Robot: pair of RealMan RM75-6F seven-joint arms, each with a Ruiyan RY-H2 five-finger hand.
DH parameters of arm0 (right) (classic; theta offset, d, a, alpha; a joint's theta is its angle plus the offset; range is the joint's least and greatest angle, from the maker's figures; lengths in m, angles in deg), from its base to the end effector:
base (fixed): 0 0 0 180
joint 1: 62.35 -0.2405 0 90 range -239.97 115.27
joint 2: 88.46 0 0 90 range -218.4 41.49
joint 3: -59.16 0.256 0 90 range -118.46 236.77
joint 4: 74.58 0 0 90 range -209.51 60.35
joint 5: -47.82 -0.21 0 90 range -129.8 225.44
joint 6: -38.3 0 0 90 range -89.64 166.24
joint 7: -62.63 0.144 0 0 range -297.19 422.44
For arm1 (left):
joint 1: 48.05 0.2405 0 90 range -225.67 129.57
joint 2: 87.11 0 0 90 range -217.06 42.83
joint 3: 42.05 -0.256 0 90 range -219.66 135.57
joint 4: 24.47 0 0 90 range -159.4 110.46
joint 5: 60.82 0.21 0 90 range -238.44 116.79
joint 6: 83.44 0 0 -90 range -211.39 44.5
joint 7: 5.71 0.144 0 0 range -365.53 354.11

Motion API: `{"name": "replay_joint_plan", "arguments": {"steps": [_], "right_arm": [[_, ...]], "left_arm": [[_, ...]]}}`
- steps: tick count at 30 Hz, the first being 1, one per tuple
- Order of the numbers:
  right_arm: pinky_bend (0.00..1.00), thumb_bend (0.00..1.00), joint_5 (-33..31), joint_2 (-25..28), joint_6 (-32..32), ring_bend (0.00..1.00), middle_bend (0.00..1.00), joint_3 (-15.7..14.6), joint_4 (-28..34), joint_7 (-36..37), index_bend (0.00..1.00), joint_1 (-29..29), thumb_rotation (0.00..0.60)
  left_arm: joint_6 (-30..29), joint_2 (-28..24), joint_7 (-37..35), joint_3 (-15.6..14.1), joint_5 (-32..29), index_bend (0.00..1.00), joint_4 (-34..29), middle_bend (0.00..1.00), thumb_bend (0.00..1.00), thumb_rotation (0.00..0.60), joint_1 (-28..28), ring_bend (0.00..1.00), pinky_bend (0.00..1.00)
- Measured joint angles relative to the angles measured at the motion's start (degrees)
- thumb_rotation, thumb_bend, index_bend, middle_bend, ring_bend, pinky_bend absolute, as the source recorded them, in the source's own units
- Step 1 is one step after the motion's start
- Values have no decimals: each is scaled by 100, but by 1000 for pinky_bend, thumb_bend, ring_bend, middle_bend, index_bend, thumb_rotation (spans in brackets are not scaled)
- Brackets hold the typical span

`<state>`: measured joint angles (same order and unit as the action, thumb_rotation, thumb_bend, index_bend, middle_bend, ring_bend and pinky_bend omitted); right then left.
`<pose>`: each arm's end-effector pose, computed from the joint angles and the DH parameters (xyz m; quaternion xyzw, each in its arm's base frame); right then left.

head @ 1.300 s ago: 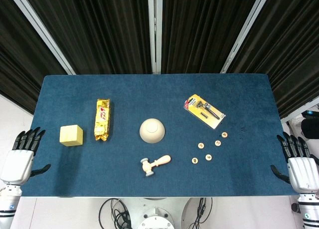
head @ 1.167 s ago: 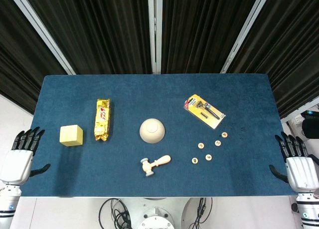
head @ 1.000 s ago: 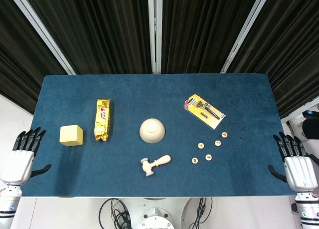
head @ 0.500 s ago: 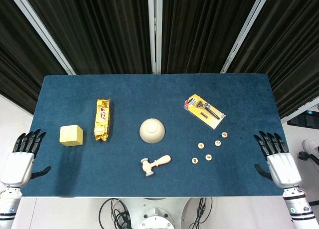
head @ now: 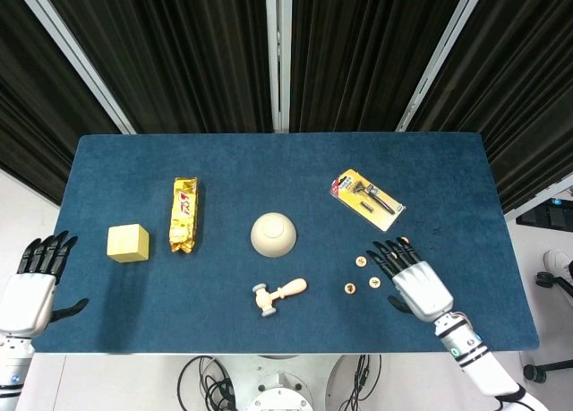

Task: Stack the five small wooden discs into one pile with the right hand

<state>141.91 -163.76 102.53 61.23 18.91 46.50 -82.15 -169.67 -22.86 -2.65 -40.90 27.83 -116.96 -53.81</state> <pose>-0.2260 -0.2292 0.0410 0.7819 -0.3039 0.3514 0.4157 -0.3026 0.1793 0.1541 -0.6219 -0.3603 -0.3849 0.5790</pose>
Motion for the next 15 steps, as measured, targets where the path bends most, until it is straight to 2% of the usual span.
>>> {"name": "replay_joint_plan", "arguments": {"steps": [9, 15], "right_arm": [[0, 210, -492, -772, -505, 0, 0, 90, -432, -299, 142, -340, 600], [0, 213, -628, -1091, -549, 0, 0, 101, -709, -333, 223, -452, 600]], "left_arm": [[-106, -41, -68, -13, 59, 0, -5, 0, 50, 600, 60, 0, 0], [-65, -59, -61, -23, 36, 0, -34, 0, 50, 600, 64, 0, 0]]}}
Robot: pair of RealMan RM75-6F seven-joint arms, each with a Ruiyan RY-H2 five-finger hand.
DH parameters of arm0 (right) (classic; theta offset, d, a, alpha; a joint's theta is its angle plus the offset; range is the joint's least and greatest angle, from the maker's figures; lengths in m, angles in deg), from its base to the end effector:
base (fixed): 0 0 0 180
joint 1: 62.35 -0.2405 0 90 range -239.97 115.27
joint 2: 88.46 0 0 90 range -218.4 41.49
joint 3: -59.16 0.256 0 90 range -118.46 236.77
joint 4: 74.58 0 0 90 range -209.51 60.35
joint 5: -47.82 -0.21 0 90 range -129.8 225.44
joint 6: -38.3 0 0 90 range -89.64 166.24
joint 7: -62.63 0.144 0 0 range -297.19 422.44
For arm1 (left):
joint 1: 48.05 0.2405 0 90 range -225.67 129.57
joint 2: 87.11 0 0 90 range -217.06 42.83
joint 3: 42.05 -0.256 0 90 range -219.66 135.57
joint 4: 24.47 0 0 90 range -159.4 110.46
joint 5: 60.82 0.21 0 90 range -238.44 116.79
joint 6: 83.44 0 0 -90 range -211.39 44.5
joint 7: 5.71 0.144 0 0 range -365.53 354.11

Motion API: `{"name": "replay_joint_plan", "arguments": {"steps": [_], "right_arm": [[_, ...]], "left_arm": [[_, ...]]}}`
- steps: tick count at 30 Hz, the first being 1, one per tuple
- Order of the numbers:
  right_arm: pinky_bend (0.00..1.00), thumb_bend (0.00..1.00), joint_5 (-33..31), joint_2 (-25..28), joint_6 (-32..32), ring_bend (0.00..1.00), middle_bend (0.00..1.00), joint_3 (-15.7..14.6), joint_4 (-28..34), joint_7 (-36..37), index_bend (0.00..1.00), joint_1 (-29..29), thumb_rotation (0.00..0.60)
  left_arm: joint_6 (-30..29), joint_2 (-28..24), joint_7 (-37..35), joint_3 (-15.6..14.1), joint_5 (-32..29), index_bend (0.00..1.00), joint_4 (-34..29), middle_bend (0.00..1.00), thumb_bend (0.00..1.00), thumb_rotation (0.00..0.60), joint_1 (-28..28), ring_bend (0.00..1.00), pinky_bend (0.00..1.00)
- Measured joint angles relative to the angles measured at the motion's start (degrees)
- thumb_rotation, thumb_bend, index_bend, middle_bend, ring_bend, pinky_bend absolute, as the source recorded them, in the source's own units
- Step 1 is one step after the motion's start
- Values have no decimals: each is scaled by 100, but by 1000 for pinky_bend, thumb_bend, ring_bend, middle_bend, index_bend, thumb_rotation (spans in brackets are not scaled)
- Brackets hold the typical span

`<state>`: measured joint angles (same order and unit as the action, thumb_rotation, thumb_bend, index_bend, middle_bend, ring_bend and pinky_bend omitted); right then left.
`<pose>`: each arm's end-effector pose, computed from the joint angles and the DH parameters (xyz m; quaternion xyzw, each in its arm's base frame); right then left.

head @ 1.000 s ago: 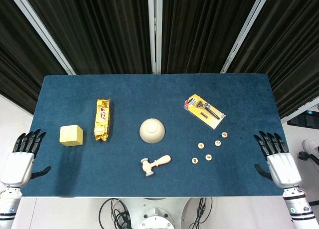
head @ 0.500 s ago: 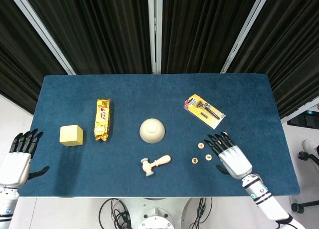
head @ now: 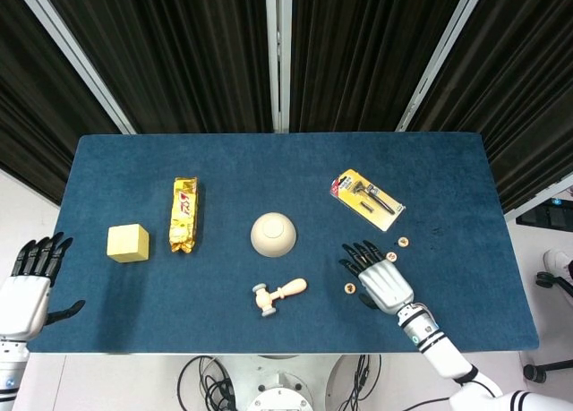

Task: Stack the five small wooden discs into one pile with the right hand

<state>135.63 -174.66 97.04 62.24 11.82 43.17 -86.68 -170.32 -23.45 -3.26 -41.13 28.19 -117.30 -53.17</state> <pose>-0.2131 -0.2479 -0.0173 0.7926 -0.3221 0.3343 0.3954 -0.3032 0.1750 0.1574 -0.6190 -0.3622 -0.3868 0.5797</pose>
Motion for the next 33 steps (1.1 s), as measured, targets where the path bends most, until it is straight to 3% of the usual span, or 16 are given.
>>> {"name": "replay_joint_plan", "arguments": {"steps": [13, 33], "right_arm": [[0, 223, -76, -329, 24, 0, 0, -156, -343, 159, 322, -112, 600], [0, 264, -106, -391, 189, 0, 0, -262, -456, 246, 512, -153, 600]], "left_arm": [[117, -57, 34, -12, -80, 0, -87, 0, 58, 600, -6, 0, 0], [133, -89, -43, -9, -88, 0, -87, 0, 59, 600, 5, 0, 0]]}}
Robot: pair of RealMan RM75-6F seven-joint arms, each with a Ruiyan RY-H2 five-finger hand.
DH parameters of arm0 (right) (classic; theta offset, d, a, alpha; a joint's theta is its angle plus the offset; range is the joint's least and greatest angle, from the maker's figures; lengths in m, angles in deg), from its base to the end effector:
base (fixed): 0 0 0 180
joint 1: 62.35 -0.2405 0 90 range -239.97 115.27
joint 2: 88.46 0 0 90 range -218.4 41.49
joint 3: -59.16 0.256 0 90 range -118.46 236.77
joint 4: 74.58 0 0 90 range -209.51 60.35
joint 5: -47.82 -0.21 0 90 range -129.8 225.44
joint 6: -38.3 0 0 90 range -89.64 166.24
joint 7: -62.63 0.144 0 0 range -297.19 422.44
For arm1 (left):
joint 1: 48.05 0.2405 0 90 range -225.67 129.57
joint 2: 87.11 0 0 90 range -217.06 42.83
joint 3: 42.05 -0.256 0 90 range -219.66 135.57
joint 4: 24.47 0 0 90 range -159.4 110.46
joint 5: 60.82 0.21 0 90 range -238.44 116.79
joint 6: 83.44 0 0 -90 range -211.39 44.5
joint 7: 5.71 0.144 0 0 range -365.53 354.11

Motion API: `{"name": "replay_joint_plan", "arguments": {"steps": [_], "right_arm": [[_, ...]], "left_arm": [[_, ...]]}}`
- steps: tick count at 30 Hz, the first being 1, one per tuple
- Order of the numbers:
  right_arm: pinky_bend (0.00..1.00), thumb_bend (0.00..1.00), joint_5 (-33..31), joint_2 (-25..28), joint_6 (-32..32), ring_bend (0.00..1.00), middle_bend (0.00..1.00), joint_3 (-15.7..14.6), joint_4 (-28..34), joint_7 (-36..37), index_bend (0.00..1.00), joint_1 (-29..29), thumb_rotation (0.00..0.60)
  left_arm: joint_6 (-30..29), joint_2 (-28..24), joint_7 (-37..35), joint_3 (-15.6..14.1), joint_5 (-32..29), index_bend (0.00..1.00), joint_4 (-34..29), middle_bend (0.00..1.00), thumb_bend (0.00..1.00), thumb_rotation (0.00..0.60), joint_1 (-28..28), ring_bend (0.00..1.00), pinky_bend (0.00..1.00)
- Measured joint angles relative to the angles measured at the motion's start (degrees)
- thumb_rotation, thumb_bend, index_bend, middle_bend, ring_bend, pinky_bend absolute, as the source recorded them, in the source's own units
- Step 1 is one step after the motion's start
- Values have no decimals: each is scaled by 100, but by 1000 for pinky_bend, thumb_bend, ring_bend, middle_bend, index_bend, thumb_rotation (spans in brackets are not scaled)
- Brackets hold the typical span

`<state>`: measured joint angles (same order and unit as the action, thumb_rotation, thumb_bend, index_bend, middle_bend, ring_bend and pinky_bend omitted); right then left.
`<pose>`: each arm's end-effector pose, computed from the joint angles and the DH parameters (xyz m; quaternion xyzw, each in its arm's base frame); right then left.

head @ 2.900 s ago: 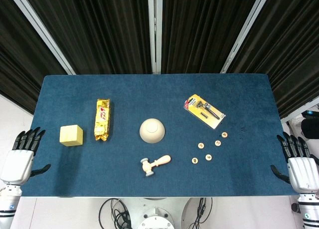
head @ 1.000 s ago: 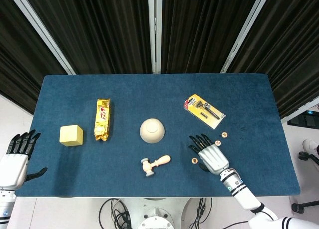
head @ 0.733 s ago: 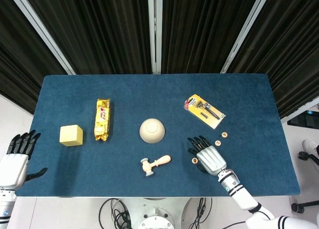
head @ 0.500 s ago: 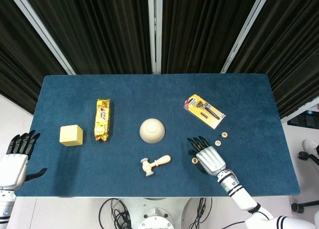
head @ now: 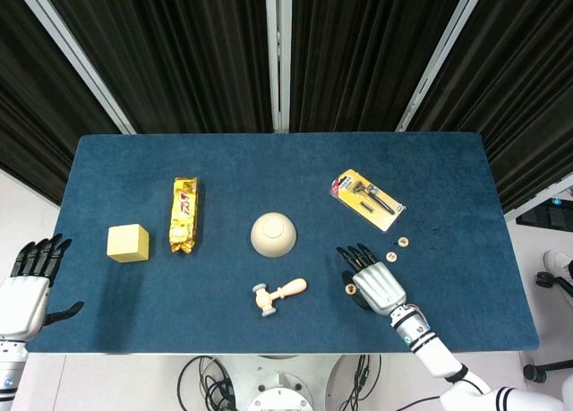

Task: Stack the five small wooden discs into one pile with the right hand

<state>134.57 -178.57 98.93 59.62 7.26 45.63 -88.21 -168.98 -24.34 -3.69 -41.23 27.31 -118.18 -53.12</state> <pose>-0.2165 -0.2466 -0.0358 0.7905 -0.3332 0.3375 0.3876 -0.3050 0.1743 0.1585 -0.6181 -0.3752 -0.3784 0.5779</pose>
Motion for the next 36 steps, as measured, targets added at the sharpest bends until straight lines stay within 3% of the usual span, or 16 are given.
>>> {"name": "replay_joint_plan", "arguments": {"steps": [15, 36], "right_arm": [[0, 264, -96, 343, 282, 0, 0, 66, 136, 226, 518, 84, 600], [0, 263, -450, 574, 69, 0, 0, 17, 188, 186, 527, 121, 600]], "left_arm": [[33, -26, -66, -2, -19, 0, -7, 0, 58, 600, 2, 0, 0], [147, -59, -34, 9, -152, 0, -76, 0, 59, 600, -7, 0, 0]]}}
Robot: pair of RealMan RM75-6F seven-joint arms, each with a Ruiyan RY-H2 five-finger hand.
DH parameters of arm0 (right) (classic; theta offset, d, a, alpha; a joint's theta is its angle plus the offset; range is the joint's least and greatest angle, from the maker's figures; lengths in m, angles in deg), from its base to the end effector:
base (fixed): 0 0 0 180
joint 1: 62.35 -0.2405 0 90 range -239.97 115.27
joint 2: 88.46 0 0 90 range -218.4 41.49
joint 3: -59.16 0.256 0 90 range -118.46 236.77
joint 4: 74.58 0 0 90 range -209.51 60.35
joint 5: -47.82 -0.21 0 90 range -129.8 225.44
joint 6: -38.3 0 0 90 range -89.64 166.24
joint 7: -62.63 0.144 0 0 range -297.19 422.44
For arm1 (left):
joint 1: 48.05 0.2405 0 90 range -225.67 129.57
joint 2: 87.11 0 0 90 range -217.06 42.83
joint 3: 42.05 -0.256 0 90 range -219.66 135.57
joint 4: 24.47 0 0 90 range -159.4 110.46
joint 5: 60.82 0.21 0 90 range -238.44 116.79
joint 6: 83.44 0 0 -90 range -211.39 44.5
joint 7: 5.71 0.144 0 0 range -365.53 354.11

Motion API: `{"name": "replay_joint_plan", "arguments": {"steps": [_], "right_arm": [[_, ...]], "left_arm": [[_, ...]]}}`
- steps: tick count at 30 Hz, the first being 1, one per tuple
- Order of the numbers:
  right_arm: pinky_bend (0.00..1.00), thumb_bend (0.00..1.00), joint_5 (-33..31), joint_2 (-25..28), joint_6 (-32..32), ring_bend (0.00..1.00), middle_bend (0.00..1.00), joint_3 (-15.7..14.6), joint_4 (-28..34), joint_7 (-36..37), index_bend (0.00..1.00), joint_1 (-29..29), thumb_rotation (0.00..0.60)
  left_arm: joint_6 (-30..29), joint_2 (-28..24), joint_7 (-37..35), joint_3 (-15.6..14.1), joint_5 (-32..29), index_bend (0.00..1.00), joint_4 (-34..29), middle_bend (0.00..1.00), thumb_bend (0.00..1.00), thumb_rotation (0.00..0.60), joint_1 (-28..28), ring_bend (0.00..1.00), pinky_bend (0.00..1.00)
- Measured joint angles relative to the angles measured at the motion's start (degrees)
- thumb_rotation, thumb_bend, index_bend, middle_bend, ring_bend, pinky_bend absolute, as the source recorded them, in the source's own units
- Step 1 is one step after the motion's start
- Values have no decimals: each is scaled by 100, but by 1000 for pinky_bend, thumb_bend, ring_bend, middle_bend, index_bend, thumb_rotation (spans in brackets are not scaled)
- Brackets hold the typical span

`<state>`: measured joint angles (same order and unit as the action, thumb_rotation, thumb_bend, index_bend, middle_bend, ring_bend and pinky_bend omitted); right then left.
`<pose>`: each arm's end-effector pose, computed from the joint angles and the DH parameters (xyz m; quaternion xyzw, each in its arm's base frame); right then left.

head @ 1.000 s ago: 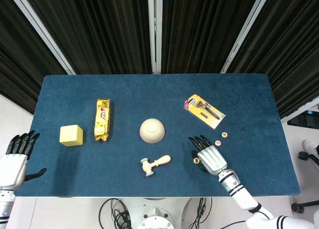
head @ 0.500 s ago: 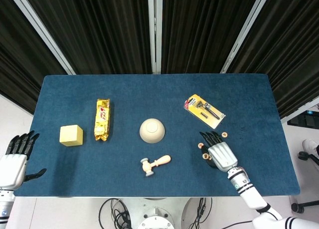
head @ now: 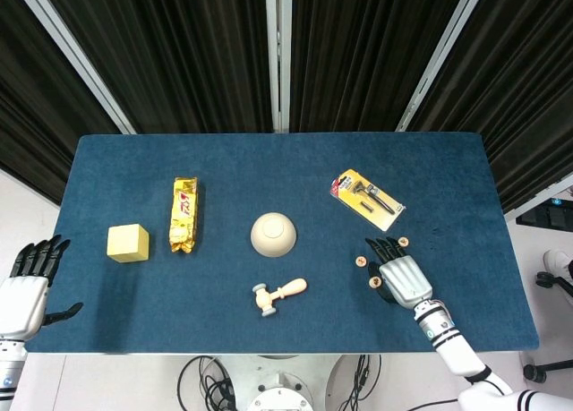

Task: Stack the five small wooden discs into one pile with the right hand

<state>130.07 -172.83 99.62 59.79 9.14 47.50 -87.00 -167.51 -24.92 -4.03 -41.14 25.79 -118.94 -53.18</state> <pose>-0.2455 -0.2537 -0.0026 0.7649 -0.3643 0.3150 0.4277 -0.3078 0.1748 0.1588 -0.6135 -0.3904 -0.3695 0.5785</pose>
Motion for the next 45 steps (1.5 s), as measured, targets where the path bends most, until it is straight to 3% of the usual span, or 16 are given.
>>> {"name": "replay_joint_plan", "arguments": {"steps": [29, 38, 45], "right_arm": [[0, 237, 87, 256, 184, 0, 0, -15, 278, 85, 391, 17, 600], [0, 234, -39, 498, 278, 0, 0, 304, 533, 188, 383, -77, 600], [0, 233, -628, 314, -51, 0, 0, 549, 473, -488, 343, -326, 600]], "left_arm": [[-63, -30, -71, 9, 30, 6, -6, 0, 58, 600, 28, 0, 0], [-32, -27, -93, 12, 40, 7, 12, 0, 59, 600, 7, 0, 0], [-6, -40, -193, 38, -38, 7, 81, 0, 59, 600, 6, 0, 0]]}}
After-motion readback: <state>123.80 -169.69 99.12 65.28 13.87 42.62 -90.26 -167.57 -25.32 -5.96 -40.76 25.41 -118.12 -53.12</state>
